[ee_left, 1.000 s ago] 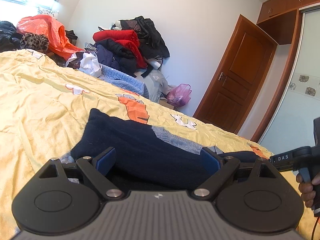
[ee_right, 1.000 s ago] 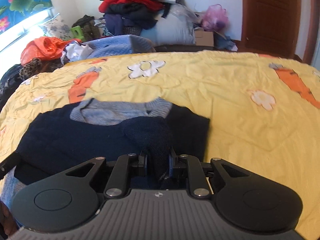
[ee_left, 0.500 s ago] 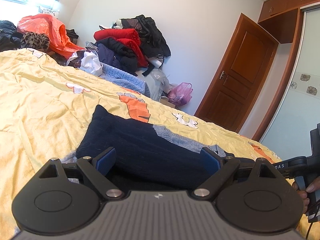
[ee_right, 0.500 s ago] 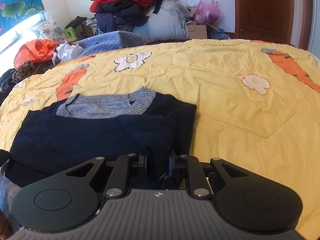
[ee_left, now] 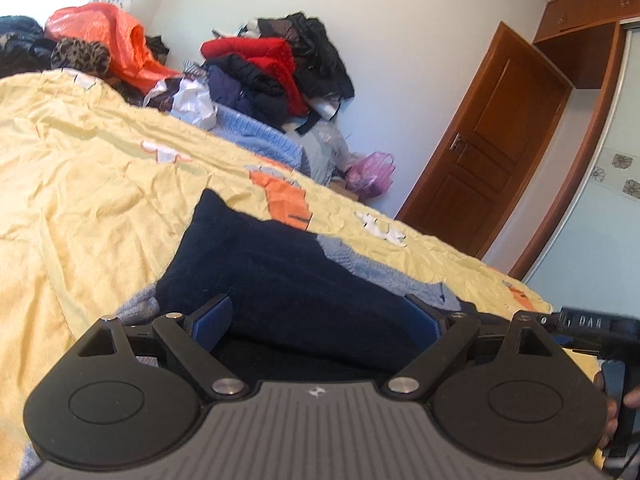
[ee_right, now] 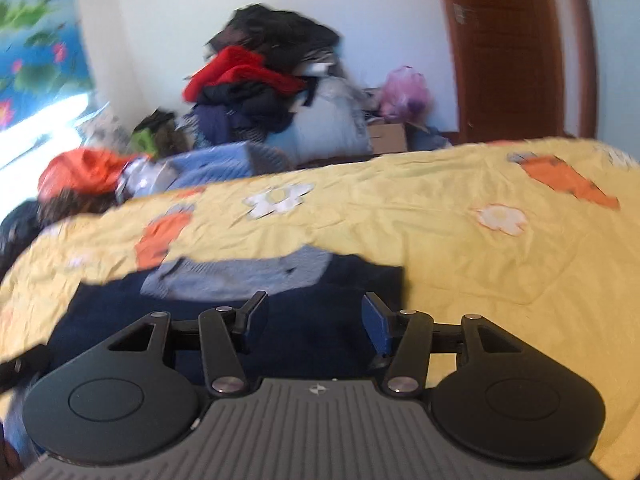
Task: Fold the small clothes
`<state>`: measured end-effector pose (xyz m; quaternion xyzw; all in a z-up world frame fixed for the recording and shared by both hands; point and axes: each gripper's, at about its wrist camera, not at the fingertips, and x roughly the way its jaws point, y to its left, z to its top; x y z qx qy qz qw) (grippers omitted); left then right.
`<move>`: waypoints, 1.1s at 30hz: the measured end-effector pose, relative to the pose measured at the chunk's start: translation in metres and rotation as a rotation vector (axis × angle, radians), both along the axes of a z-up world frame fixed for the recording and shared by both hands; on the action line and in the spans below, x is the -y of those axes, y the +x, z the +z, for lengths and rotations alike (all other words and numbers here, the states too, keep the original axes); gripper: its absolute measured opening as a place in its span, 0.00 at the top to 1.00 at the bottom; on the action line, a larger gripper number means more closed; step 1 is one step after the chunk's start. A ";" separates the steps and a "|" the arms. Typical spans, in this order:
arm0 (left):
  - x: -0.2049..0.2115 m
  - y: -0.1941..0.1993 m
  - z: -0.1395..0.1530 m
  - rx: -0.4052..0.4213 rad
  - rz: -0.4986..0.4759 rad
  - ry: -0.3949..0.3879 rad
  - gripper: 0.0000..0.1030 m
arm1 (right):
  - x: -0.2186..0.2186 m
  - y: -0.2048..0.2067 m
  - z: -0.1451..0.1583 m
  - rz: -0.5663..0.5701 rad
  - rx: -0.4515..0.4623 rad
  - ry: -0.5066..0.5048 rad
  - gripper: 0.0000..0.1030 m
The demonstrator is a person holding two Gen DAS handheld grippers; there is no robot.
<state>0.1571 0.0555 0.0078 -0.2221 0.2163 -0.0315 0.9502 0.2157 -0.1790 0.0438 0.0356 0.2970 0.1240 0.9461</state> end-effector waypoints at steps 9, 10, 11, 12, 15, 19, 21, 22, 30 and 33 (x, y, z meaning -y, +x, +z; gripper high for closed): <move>0.016 0.017 -0.003 -0.105 -0.049 0.104 0.00 | -0.011 0.007 -0.046 -0.052 0.002 -0.167 0.44; 0.017 0.017 -0.003 -0.110 -0.050 0.112 0.00 | -0.010 0.006 -0.046 -0.053 -0.001 -0.164 0.43; 0.018 0.018 -0.003 -0.114 -0.050 0.120 0.00 | -0.012 0.005 -0.044 -0.051 -0.007 -0.176 0.43; 0.019 0.018 -0.003 -0.118 -0.049 0.130 0.00 | -0.014 0.001 -0.040 -0.056 -0.011 -0.181 0.43; 0.023 0.019 -0.003 -0.129 -0.048 0.156 0.00 | -0.011 -0.027 -0.024 -0.064 0.008 -0.103 0.43; 0.029 0.022 -0.002 -0.146 -0.046 0.202 0.00 | -0.013 -0.065 -0.029 -0.026 -0.036 -0.093 0.33; 0.036 0.025 0.000 -0.163 -0.045 0.252 0.00 | -0.013 -0.075 -0.043 -0.037 -0.042 -0.149 0.32; 0.040 0.026 0.000 -0.172 -0.048 0.283 0.00 | -0.010 -0.079 -0.048 -0.044 -0.034 -0.161 0.29; 0.051 -0.011 0.010 -0.246 -0.074 0.486 0.00 | -0.015 -0.107 -0.042 -0.092 -0.038 -0.196 0.27; 0.045 -0.041 0.009 -0.272 -0.098 0.421 0.00 | -0.020 -0.131 -0.047 -0.091 -0.027 -0.226 0.18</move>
